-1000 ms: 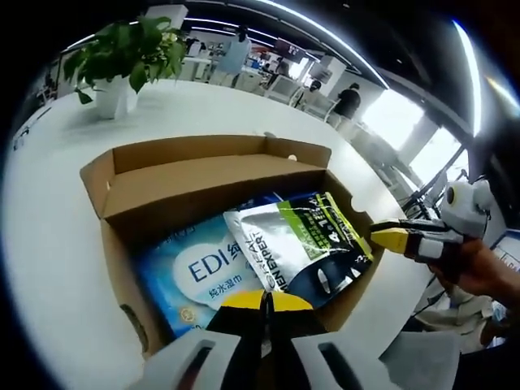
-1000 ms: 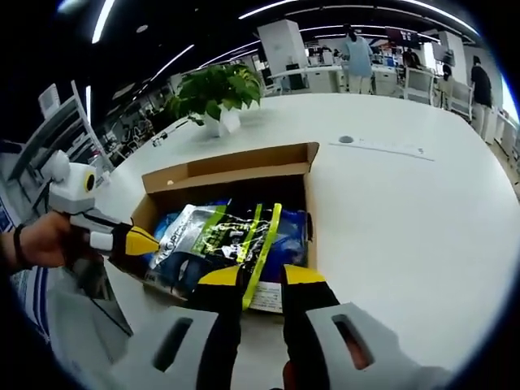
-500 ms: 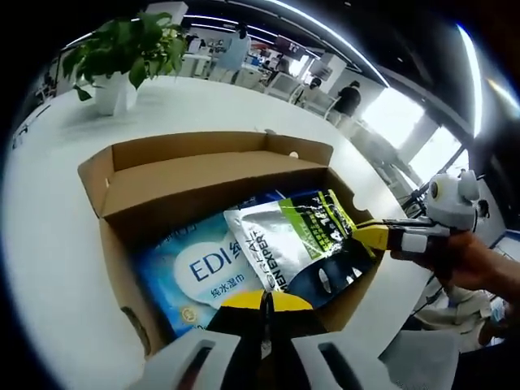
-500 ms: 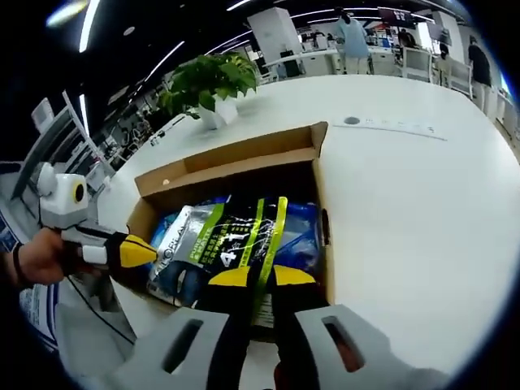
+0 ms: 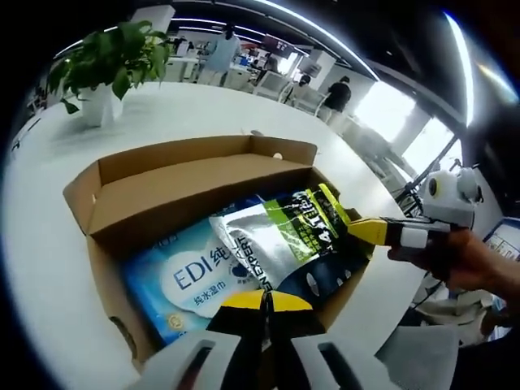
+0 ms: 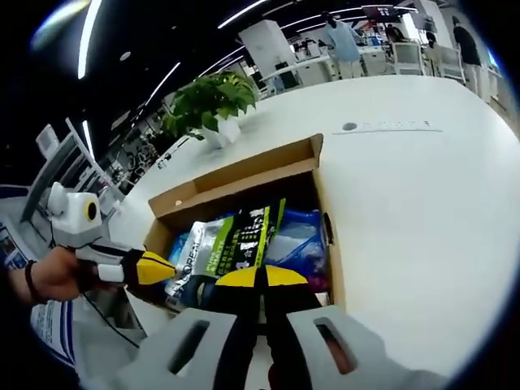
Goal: Operate the shoe box by opening the lid, removing the specified soft item, and placing it in the target area until the item is outside and the box remains undamaged.
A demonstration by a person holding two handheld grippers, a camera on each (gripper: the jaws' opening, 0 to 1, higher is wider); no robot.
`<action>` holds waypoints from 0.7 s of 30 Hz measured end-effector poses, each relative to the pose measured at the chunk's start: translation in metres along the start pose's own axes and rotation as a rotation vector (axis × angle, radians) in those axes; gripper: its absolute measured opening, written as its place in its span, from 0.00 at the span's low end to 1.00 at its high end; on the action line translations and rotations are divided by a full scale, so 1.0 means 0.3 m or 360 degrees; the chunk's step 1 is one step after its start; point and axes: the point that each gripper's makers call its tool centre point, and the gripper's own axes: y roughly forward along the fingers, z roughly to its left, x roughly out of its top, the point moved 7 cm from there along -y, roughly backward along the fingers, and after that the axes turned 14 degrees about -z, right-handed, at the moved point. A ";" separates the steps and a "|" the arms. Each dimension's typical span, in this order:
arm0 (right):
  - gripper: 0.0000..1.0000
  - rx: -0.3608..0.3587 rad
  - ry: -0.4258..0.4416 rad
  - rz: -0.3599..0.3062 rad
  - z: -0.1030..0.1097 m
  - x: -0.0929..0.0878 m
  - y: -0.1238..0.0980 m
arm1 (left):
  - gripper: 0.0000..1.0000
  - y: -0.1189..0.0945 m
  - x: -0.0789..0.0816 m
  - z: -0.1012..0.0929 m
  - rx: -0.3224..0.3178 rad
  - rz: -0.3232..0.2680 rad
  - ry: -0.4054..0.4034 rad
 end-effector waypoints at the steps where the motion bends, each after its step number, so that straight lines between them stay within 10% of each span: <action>1: 0.00 0.0006 -0.0004 -0.0005 -0.002 0.002 -0.001 | 0.00 0.001 0.002 -0.003 -0.0001 0.0001 0.0005; 21: 0.00 0.0019 -0.0027 -0.0057 -0.019 -0.002 -0.062 | 0.00 0.043 0.031 -0.108 -0.0059 -0.0008 0.0118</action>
